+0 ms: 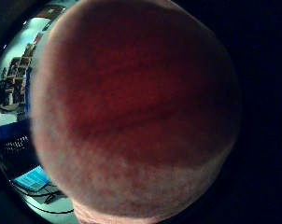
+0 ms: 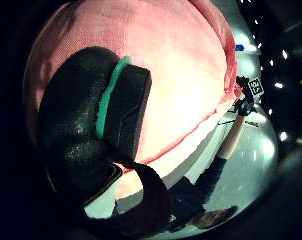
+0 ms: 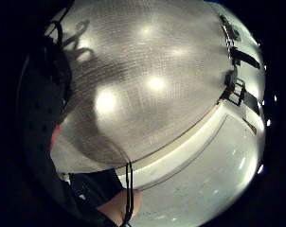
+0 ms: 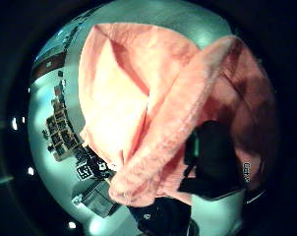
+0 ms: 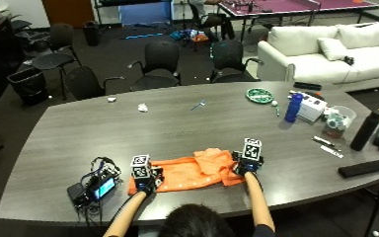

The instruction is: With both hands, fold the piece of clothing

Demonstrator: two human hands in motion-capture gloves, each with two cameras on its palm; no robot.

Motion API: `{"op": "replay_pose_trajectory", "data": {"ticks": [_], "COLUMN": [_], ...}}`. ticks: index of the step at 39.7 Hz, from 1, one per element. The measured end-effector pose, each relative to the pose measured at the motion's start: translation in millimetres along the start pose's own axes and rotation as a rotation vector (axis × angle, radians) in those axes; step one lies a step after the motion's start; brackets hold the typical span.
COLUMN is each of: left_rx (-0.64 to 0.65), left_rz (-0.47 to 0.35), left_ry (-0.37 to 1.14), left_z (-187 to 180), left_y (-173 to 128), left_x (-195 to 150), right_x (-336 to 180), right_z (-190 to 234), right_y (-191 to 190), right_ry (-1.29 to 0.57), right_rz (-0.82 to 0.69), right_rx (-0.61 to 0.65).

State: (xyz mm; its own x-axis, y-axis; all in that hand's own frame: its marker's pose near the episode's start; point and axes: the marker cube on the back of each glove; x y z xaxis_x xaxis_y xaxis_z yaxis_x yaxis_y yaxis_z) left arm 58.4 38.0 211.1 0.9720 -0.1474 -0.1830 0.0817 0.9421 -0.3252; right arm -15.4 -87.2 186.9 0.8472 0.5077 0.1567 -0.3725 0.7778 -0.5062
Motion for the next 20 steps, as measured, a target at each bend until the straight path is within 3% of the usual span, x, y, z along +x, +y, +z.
{"op": "replay_pose_trajectory", "data": {"ticks": [4,7,10,15,20], "left_rx": [-0.034,0.020,-0.028,-0.052,-0.033], "left_rz": [0.029,0.004,-0.009,0.054,0.025], "left_ry": [0.017,-0.011,-0.003,0.106,0.093], "left_z": [0,-4,-5,-9,-13], "left_y": [0,-7,-3,1,5], "left_x": [3,1,0,7,3], "right_x": [-9,-13,-14,-7,27], "right_z": [-1,-2,-1,-6,-22], "right_y": [-2,-3,-4,-2,-6], "right_ry": [0.013,0.023,0.040,0.099,0.161], "right_rz": [-0.042,-0.051,-0.056,-0.074,0.018], "right_rx": [0.063,0.098,0.080,0.096,0.185]}}
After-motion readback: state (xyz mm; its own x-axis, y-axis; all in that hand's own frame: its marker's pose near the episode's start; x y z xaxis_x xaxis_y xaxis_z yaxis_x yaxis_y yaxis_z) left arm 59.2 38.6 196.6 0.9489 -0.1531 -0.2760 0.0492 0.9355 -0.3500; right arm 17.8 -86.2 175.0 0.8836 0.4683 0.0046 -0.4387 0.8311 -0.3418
